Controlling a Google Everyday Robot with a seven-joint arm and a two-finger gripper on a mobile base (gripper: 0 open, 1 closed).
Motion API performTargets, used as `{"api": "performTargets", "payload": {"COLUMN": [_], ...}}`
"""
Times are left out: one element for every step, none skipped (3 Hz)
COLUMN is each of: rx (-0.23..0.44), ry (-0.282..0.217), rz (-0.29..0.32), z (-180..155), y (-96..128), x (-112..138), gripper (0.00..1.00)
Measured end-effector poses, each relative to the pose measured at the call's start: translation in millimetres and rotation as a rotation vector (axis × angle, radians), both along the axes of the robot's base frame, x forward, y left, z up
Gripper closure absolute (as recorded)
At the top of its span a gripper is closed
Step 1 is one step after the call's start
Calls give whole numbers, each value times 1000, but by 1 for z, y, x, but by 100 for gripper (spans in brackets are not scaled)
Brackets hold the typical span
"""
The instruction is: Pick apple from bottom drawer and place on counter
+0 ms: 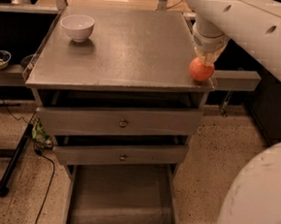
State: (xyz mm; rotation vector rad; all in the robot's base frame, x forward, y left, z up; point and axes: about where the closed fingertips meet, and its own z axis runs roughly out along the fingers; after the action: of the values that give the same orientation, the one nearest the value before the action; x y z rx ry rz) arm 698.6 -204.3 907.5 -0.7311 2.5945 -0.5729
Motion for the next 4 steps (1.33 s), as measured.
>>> {"api": "performTargets", "payload": {"rx": [-55,-48,-24,-9], "ry": [15,17,25,30], "rz": [-2,-1,20,34], "z": [-6,-8,-13,-16], "y": [-1,2,18,26], "x": [-1,-1,3,4], "gripper": [100,100,100,100]}}
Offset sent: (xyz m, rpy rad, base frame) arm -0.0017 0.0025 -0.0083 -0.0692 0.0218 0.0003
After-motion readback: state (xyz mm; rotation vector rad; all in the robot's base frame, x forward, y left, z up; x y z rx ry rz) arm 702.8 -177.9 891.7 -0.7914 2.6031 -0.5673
